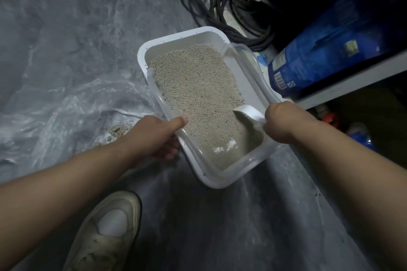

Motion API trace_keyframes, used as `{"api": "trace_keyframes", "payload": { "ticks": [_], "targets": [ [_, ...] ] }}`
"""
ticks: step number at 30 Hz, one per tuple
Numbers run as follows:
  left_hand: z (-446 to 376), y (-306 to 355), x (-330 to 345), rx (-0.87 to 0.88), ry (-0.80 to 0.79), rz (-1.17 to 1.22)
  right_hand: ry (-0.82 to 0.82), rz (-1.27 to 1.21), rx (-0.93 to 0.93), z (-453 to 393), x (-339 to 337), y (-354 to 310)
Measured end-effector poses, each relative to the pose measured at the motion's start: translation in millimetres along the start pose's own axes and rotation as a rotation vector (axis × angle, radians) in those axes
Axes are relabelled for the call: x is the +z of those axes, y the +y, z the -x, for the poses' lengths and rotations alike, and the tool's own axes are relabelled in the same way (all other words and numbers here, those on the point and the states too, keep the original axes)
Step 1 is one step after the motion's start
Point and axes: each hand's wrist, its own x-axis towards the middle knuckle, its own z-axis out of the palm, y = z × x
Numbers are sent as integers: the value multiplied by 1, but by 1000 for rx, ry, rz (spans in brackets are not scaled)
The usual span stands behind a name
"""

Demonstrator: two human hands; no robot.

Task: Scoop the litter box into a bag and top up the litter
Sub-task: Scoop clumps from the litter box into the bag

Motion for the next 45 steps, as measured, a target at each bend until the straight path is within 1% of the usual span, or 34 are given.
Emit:
{"api": "trace_keyframes", "payload": {
  "ticks": [3, 6, 8, 11, 13, 18, 21, 25, 29, 36, 38, 40, 45],
  "targets": [
    [0, -2, 0, 5, -13, 17, -5, -31, -25, -4, -6, 13],
    [0, -3, 0, -2, -22, 20, 56, -35, 12, -5, -13, 21],
    [-1, -2, 0, -1, -28, 23, 53, 6, 29, -1, -15, 19],
    [-2, -3, 0, 3, -32, 32, -57, 49, 35, 5, -13, 7],
    [-2, -4, 0, 5, -34, 30, -118, -8, 29, 6, -12, 0],
    [-3, -8, -1, 14, -38, 37, -232, -334, 97, 8, -16, -9],
    [-3, -8, -1, 5, -39, 38, -357, -500, 94, 14, -17, -16],
    [-2, -8, -2, -6, -34, 60, -530, -623, 53, 24, -9, -28],
    [1, -6, -2, -5, -36, 50, -629, -786, 79, 29, -2, -39],
    [0, -7, -4, -6, -41, 61, -741, -815, 105, 27, -6, -38],
    [-1, -7, -4, -11, -44, 68, -743, -846, 111, 26, -6, -36],
    [-1, -7, -4, -15, -49, 67, -707, -899, 102, 27, -1, -38],
    [-2, -6, -5, -11, -61, 57, -490, -962, 27, 31, 22, -44]
  ]
}}
